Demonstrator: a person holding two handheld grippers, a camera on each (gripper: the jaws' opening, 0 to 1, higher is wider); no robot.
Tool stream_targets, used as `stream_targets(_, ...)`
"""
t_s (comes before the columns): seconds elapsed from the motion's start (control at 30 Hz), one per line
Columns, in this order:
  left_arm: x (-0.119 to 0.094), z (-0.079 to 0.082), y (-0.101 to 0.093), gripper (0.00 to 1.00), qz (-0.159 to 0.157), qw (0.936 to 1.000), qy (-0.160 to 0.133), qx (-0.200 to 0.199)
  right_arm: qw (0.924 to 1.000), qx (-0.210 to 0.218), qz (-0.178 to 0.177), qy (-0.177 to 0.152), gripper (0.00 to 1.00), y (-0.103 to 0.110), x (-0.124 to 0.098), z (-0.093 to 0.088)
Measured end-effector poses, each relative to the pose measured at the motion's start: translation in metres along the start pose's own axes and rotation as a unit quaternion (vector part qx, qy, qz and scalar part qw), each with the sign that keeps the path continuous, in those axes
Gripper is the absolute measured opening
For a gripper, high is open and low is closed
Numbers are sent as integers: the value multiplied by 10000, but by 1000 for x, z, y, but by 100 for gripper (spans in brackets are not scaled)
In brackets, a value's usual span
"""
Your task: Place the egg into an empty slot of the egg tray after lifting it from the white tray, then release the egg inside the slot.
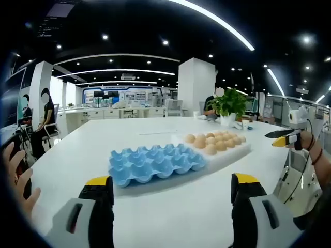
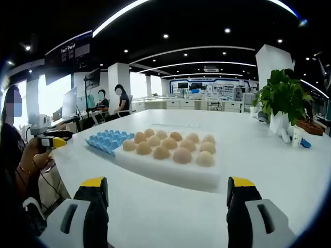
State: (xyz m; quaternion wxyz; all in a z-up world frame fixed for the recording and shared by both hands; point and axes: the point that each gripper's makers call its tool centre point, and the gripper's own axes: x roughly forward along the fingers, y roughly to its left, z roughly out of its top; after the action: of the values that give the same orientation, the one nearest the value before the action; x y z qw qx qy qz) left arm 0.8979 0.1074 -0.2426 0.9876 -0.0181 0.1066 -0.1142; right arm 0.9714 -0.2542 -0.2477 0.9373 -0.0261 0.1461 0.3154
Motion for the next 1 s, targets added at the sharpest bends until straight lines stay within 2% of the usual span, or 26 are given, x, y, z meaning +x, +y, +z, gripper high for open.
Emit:
stream_targets(0.37, -4, 3, 0, 100, 11, 10000, -41, -89, 10000, 5, -9, 26, 99, 0, 0, 0)
stream_targets(0.8, -1, 4, -5, 100, -26, 10000, -6, 40, 10000, 34, -21, 14, 99, -2, -2, -1)
stream_targets(1.0, -1, 5, -3, 100, 78, 9999, -17, 96, 9999, 73, -70, -27, 98, -6, -5, 0)
